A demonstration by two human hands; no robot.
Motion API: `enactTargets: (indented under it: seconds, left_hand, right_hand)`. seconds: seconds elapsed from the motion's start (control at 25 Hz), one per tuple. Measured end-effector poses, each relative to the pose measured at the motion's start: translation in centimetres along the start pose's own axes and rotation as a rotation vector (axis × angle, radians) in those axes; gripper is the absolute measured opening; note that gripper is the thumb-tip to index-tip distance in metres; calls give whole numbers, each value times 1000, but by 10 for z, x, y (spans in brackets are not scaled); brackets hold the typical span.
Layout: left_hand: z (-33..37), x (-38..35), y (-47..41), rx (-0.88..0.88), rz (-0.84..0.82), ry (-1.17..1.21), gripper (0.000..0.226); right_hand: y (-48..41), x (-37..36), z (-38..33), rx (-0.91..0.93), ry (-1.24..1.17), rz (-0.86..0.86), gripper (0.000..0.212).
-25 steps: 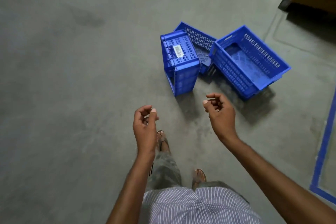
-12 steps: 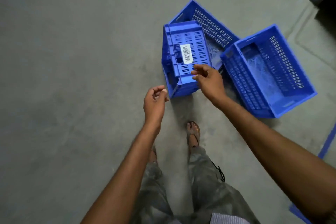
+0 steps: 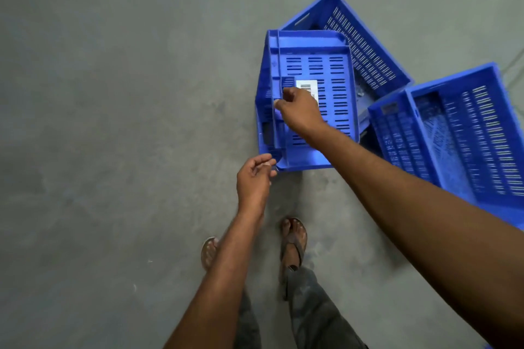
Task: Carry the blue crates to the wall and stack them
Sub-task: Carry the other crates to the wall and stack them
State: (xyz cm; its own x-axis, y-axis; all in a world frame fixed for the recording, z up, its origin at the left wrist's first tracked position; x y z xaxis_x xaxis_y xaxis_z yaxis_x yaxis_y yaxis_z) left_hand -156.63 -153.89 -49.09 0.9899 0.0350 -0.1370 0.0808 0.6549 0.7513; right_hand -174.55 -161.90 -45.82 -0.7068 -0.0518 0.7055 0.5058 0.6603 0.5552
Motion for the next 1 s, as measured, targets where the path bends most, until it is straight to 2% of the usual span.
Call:
enactTargets:
  seconds: [0.04,0.08,0.16,0.2,0.32,0.44,0.56,0.64,0.76,0.84,0.92,1.0]
  left_hand:
    - [-6,2,-7,11,-9,2,23]
    - [-10,4,-13,23,-21,6,24]
    - [-14,9,-21,54,-43,16,23]
    - [-12,13,-22,60,-45,18,23]
    - [2,31,-22,31,-17,15,20]
    - [28,48,-17,-31,14,-17,19]
    - [54,69,-20,-110,107,-91,26]
    - [71,91,-17,-126,192,-118,32]
    - [96,134,-3,-114,372,-284,52]
    - [108,173,4,-79,470,-397,60]
    - [117,208,2,-36,494,-356,68]
    - [124,227,6,5,444,-195,70]
  right_hand:
    - [-10,-9,-3,-10,12,-18,14]
    - [-15,-17,-8,-16,18,-47,14]
    - [-23,-29,-13,-40,-46,-98,39]
    - [-23,-32,-14,-57,-91,-98,44]
    - [-8,-13,-7,-80,-76,37,42]
    - [37,39,0,-79,-36,189,39]
    - [96,97,0,0,-117,330,26]
    - [138,126,-8,38,-277,354,28]
    - [189,153,-27,44,-507,249,33]
    - [218,170,-41,51,-568,164,21]
    - [238,186,-48,78,-610,79,18]
    - [253,199,-52,127,-656,-23,19]
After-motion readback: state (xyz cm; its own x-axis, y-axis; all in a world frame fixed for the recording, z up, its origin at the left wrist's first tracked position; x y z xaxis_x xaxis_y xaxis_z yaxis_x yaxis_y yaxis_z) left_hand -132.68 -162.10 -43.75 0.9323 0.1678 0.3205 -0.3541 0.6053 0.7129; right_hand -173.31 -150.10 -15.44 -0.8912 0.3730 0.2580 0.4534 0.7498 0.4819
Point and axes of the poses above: each hand's wrist, its own y-axis away from the middle knuckle, its own x-axis out of the back of the hand, z = x × y, the point moved 6 cm from there along -y, towards the middle knuckle, and after that the axes turned 15 degrees about y, right-handed, at the moved point
